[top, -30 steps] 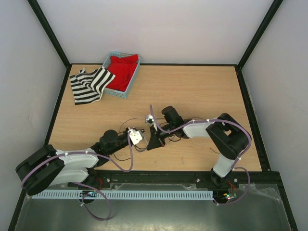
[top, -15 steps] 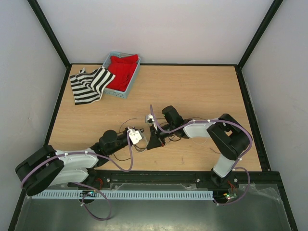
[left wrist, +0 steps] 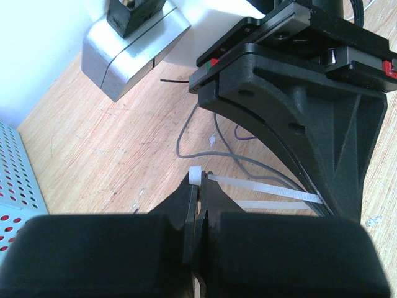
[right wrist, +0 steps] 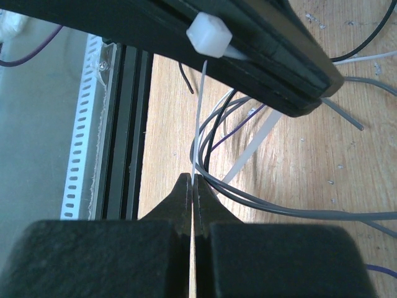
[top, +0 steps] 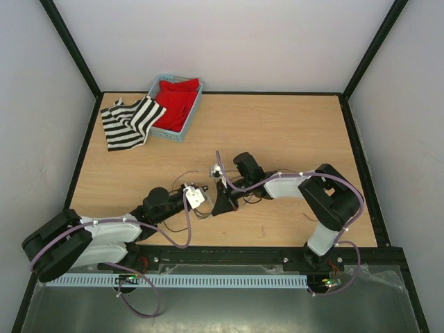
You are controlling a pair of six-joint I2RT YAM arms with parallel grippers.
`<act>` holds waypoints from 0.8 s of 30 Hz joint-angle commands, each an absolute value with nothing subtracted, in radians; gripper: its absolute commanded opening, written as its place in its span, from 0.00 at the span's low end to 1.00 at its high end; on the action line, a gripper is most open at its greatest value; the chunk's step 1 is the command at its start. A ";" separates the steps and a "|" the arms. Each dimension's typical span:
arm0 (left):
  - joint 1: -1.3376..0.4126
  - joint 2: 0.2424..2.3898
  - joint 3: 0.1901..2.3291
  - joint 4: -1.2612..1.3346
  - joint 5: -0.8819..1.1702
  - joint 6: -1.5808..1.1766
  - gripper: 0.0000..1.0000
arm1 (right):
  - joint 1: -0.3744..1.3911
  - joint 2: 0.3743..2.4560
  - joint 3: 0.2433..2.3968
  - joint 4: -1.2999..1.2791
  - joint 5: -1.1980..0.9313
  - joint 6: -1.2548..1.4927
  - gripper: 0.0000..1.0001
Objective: Zip-tie the wires
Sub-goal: Tie the cable at the center of the board.
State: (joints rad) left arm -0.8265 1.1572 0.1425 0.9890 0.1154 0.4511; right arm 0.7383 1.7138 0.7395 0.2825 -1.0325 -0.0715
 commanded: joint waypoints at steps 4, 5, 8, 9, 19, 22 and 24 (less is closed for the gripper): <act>-0.824 1.161 0.140 1.063 0.100 0.473 0.00 | 0.725 1.689 0.756 0.207 -1.062 -0.103 0.00; -0.824 1.162 0.141 1.063 0.100 0.473 0.00 | 0.723 1.688 0.756 0.205 -1.062 -0.104 0.00; -0.824 1.165 0.143 1.063 0.105 0.472 0.00 | 0.723 1.685 0.756 0.203 -1.062 -0.104 0.00; -0.824 1.166 0.144 1.063 0.105 0.471 0.00 | 0.723 1.686 0.758 0.202 -1.063 -0.105 0.00; -0.825 1.187 0.154 1.062 0.123 0.477 0.00 | 0.723 1.694 0.767 0.192 -1.068 -0.102 0.00; -0.824 1.187 0.154 1.062 0.126 0.477 0.00 | 0.723 1.697 0.769 0.193 -1.068 -0.103 0.00; -0.824 1.186 0.152 1.062 0.125 0.479 0.00 | 0.723 1.697 0.772 0.192 -1.067 -0.103 0.00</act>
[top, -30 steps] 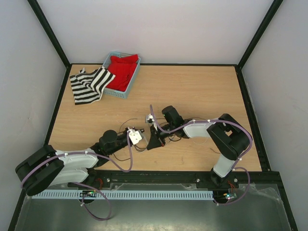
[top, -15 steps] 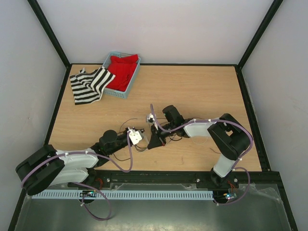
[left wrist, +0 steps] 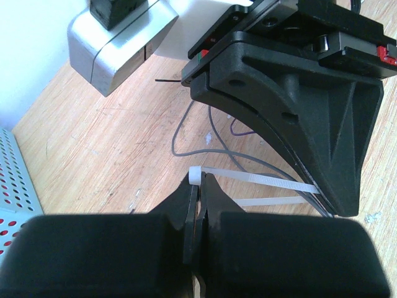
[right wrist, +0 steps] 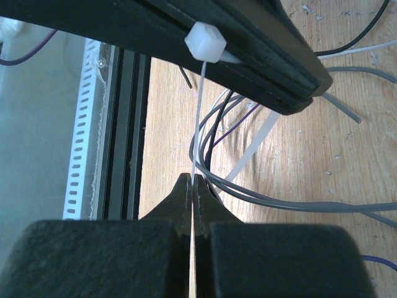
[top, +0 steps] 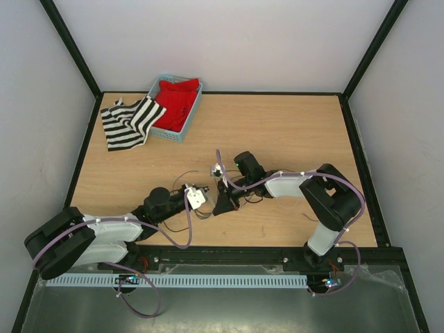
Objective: Zip-tie the wires
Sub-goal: Tie the cable at the center of the board.
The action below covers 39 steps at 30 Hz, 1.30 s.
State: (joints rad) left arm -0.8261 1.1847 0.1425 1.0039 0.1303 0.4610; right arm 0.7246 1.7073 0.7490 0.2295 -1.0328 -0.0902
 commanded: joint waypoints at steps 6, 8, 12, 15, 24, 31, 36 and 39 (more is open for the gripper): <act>-0.825 1.186 0.154 1.062 0.127 0.476 0.00 | 0.723 1.701 0.772 0.192 -1.069 -0.103 0.00; -0.824 1.189 0.155 1.061 0.126 0.475 0.00 | 0.723 1.703 0.771 0.191 -1.069 -0.102 0.00; -0.825 1.190 0.158 1.062 0.122 0.471 0.00 | 0.723 1.710 0.768 0.191 -1.069 -0.103 0.00; -0.824 1.183 0.159 1.062 0.119 0.469 0.00 | 0.723 1.716 0.765 0.194 -1.068 -0.105 0.00; -0.824 1.174 0.159 1.062 0.121 0.466 0.00 | 0.722 1.726 0.757 0.201 -1.068 -0.104 0.00; -0.825 1.172 0.158 1.061 0.130 0.469 0.00 | 0.723 1.726 0.759 0.204 -1.065 -0.100 0.00; -0.825 1.173 0.152 1.060 0.136 0.472 0.00 | 0.723 1.730 0.762 0.204 -1.066 -0.098 0.00; -0.825 1.171 0.152 1.060 0.138 0.476 0.00 | 0.723 1.735 0.762 0.204 -1.067 -0.097 0.00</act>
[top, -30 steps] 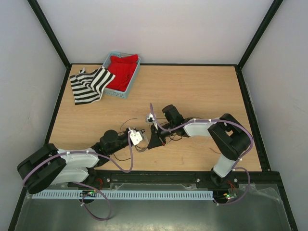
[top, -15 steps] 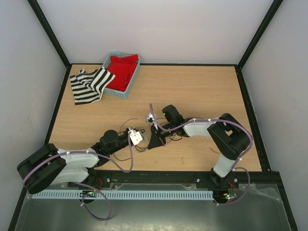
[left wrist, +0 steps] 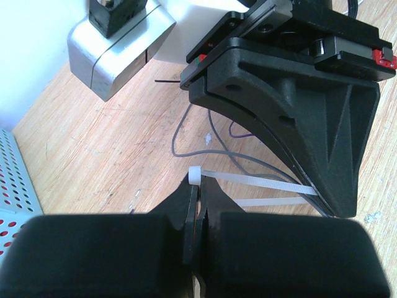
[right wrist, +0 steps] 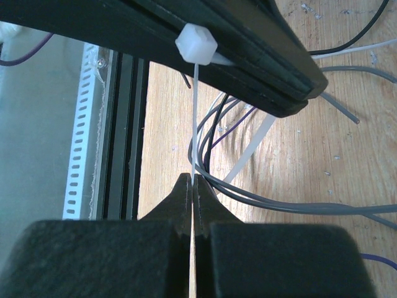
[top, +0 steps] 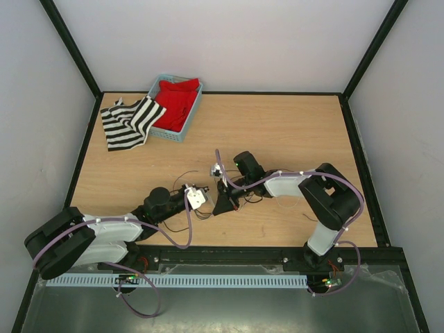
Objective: Zip-tie the wires
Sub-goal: Tie the cable at the center of the board.
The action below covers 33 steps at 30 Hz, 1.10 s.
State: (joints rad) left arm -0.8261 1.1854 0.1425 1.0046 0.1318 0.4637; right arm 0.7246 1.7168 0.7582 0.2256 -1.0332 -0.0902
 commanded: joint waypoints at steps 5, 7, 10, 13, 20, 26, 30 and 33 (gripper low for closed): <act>-0.825 1.176 0.153 1.059 0.148 0.484 0.00 | 0.723 1.733 0.769 0.204 -1.067 -0.093 0.00; -0.827 1.180 0.151 1.058 0.148 0.490 0.00 | 0.723 1.734 0.771 0.204 -1.068 -0.091 0.00; -0.828 1.181 0.146 1.058 0.142 0.496 0.00 | 0.723 1.736 0.775 0.204 -1.069 -0.089 0.00; -0.830 1.178 0.146 1.058 0.135 0.502 0.00 | 0.723 1.736 0.778 0.205 -1.069 -0.088 0.00; -0.845 1.187 0.144 1.058 0.106 0.531 0.00 | 0.722 1.736 0.785 0.203 -1.074 -0.077 0.00; -0.857 1.187 0.141 1.058 0.085 0.547 0.00 | 0.723 1.730 0.789 0.203 -1.078 -0.068 0.00; -0.860 1.184 0.137 1.058 0.075 0.552 0.00 | 0.721 1.729 0.793 0.204 -1.081 -0.059 0.00; -0.862 1.183 0.135 1.058 0.067 0.555 0.00 | 0.720 1.724 0.794 0.205 -1.083 -0.054 0.00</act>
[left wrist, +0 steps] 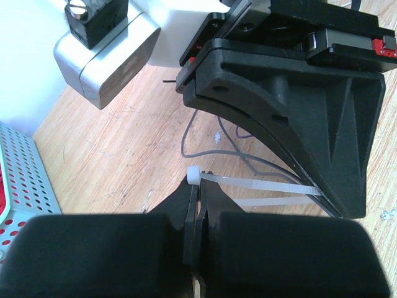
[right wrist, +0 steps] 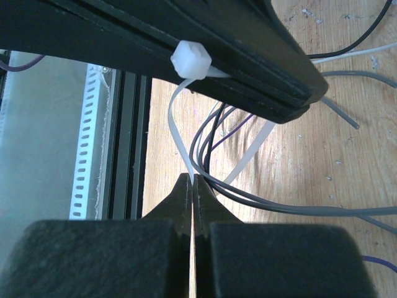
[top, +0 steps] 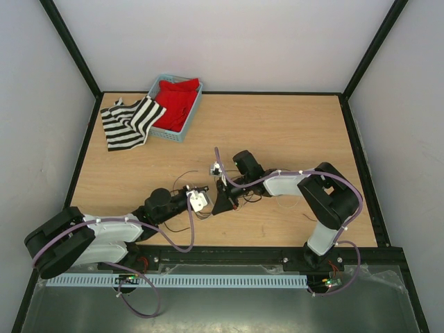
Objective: Zip-tie the wires
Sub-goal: Tie the cable at the center of the board.
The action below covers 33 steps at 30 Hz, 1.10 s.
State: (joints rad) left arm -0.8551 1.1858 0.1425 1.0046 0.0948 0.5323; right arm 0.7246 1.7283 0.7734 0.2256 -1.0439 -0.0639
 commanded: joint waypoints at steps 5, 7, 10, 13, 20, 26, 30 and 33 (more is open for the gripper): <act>-0.863 1.183 0.130 1.058 0.051 0.557 0.00 | 0.719 1.708 0.790 0.203 -1.083 -0.054 0.00; -0.863 1.185 0.130 1.058 0.048 0.557 0.00 | 0.719 1.704 0.785 0.202 -1.084 -0.056 0.00; -0.864 1.186 0.130 1.058 0.047 0.557 0.00 | 0.719 1.698 0.779 0.204 -1.081 -0.058 0.00; -0.864 1.187 0.130 1.058 0.047 0.558 0.00 | 0.718 1.691 0.777 0.204 -1.080 -0.057 0.00; -0.877 1.196 0.131 1.058 0.043 0.561 0.00 | 0.716 1.690 0.792 0.206 -1.079 -0.045 0.00; -0.879 1.185 0.133 1.060 0.033 0.550 0.00 | 0.717 1.691 0.780 0.204 -1.077 -0.053 0.00; -0.879 1.167 0.136 1.059 0.036 0.549 0.00 | 0.716 1.689 0.762 0.174 -1.066 -0.088 0.00; -0.879 1.158 0.141 1.057 0.040 0.556 0.00 | 0.716 1.687 0.749 0.187 -1.064 -0.090 0.00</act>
State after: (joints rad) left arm -0.8749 1.1862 0.1383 1.0050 0.0505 0.5465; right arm 0.7200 1.7119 0.7727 0.2169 -1.0470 -0.0647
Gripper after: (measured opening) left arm 0.003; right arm 0.011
